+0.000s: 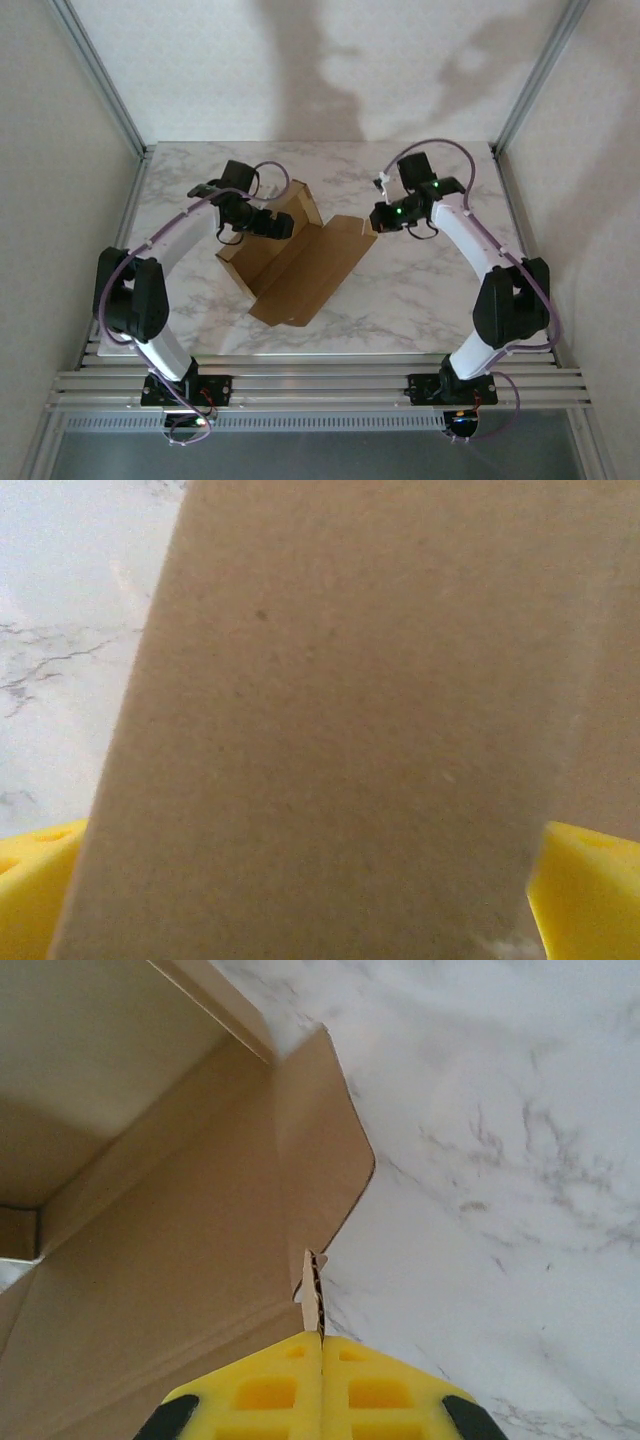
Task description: Fold the paper box
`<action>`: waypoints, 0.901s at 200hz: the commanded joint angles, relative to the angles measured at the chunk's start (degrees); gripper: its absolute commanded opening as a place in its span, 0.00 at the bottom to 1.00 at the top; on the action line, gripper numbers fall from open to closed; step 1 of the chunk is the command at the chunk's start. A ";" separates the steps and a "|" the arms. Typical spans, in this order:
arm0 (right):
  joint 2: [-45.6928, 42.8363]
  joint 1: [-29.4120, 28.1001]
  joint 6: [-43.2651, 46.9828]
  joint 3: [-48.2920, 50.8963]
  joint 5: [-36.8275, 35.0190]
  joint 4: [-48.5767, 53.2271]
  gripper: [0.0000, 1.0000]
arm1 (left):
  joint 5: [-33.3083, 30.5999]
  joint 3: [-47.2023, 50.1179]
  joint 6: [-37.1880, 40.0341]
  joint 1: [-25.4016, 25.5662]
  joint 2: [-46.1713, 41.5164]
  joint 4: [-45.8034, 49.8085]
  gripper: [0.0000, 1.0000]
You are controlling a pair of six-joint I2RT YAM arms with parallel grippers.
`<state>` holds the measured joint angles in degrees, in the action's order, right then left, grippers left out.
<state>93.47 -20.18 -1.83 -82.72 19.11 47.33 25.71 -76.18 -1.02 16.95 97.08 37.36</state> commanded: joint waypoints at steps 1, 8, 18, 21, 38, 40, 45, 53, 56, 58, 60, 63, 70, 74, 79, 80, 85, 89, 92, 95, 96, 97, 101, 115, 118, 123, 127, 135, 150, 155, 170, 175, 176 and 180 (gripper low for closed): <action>1.53 -2.32 2.97 -11.06 -3.71 14.76 0.03 | 4.02 -2.34 0.46 -1.10 2.00 0.28 0.99; 3.00 -2.92 3.29 -14.86 -4.15 17.30 0.04 | 4.46 -2.53 0.20 -1.38 2.73 0.19 0.99; 5.55 -3.73 3.32 -20.42 -4.59 20.30 0.06 | 5.43 -2.64 -0.35 -1.70 3.86 -0.07 0.99; 6.36 -3.96 3.21 -22.24 -4.92 21.00 0.06 | 5.74 -2.61 -0.53 -1.77 4.09 -0.23 0.99; 11.52 -5.56 2.46 -32.30 -7.83 26.05 0.07 | 6.06 -2.27 -1.54 -1.77 5.92 -1.01 0.99; 12.08 -5.70 2.27 -33.82 -8.16 26.54 0.08 | 6.05 -2.18 -1.58 -1.75 6.10 -1.16 0.99; 13.51 -5.91 1.82 -36.79 -8.67 27.68 0.16 | 5.86 -2.01 -1.91 -1.75 6.53 -1.53 1.00; 15.73 -6.09 1.09 -40.74 -8.84 29.04 0.28 | 5.78 -1.68 -2.50 -1.74 7.01 -2.21 1.00; 16.55 -6.12 0.84 -42.17 -8.93 29.58 0.28 | 5.75 -1.61 -2.76 -1.74 7.19 -2.47 0.99; 17.03 -6.23 0.68 -43.25 -9.03 29.91 0.29 | 5.75 -1.54 -2.94 -1.74 7.30 -2.69 0.99; 17.54 -6.24 0.51 -44.22 -9.19 30.23 0.29 | 5.75 -1.45 -3.07 -1.70 7.41 -2.83 0.99; 18.27 -6.30 0.17 -45.53 -9.45 30.51 0.30 | 5.76 -1.36 -3.30 -1.76 7.56 -3.11 0.99; 19.66 -6.42 -0.85 -48.09 -10.44 31.21 0.35 | 5.69 -1.10 -3.75 -1.73 7.91 -3.58 0.99; 20.19 -6.52 -1.47 -49.16 -10.88 31.20 0.37 | 5.41 -0.94 -4.01 -1.83 8.15 -3.84 0.99; 20.78 -6.47 -2.16 -50.27 -11.38 31.16 0.39 | 4.80 -0.67 -4.43 -1.88 8.42 -4.16 0.99; 20.87 -6.55 -2.28 -50.49 -11.42 31.11 0.39 | 4.70 -0.61 -4.52 -1.85 8.49 -4.24 1.00; 21.25 -6.57 -2.90 -51.24 -11.66 30.92 0.40 | 4.29 -0.24 -4.86 -1.84 8.78 -4.59 0.99; 21.38 -6.60 -3.41 -51.64 -12.04 30.67 0.42 | 4.26 0.09 -5.15 -1.87 8.95 -4.85 1.00; 21.32 -6.68 -3.83 -51.74 -12.22 30.45 0.43 | 4.28 0.31 -5.32 -1.90 9.11 -5.11 0.99; 21.31 -6.70 -4.14 -51.70 -12.73 30.15 0.44 | 4.32 0.67 -5.57 -1.98 9.17 -5.42 1.00; 21.23 -6.66 -4.24 -51.59 -12.76 29.95 0.44 | 4.33 0.77 -5.61 -1.95 9.22 -5.53 0.99; 21.05 -6.64 -4.33 -51.50 -12.81 29.76 0.45 | 4.34 0.90 -5.68 -1.94 9.25 -5.62 0.99; 20.50 -6.63 -4.67 -50.96 -13.03 28.98 0.46 | 4.30 1.45 -6.03 -2.00 9.35 -6.11 0.99; 17.76 -6.78 -5.60 -47.45 -12.53 26.07 0.52 | 3.20 3.22 -6.83 -2.31 9.62 -7.65 0.99; 17.01 -6.72 -5.83 -46.54 -12.44 25.21 0.53 | 2.94 3.55 -6.95 -2.35 9.70 -7.92 0.99; 15.79 -6.76 -6.20 -44.91 -12.00 23.93 0.55 | 2.68 4.11 -7.14 -2.59 9.80 -8.39 1.00; 14.97 -6.74 -6.38 -43.49 -11.50 23.14 0.57 | 2.52 4.51 -7.30 -2.75 9.88 -8.84 1.00; 12.91 -6.79 -6.83 -40.40 -10.78 21.70 0.61 | 2.52 5.21 -7.55 -3.17 10.04 -9.68 0.99; 7.80 -6.73 -8.75 -32.22 -10.89 17.67 0.64 | 2.63 6.15 -7.94 -3.65 10.11 -10.72 1.00; 5.92 -6.72 -9.74 -28.84 -11.41 16.11 0.65 | 2.72 6.35 -8.03 -3.76 10.08 -10.88 0.99; -0.20 -6.79 -13.11 -20.30 -13.72 11.30 0.68 | 2.93 6.67 -8.25 -3.71 9.64 -11.33 0.99; -2.40 -6.80 -14.24 -17.72 -14.15 9.74 0.69 | 3.03 6.74 -8.38 -3.70 9.46 -11.47 0.99; -2.80 -6.75 -14.47 -17.20 -14.17 9.42 0.69 | 3.03 6.70 -8.38 -3.69 9.45 -11.50 0.99; -4.42 -6.75 -15.26 -15.29 -14.35 8.29 0.70 | 3.15 6.67 -8.43 -3.73 9.31 -11.57 0.99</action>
<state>98.26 -26.57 -10.81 -107.37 7.27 64.10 29.15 -69.93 -8.10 13.56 106.87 28.01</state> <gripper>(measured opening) 0.683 0.994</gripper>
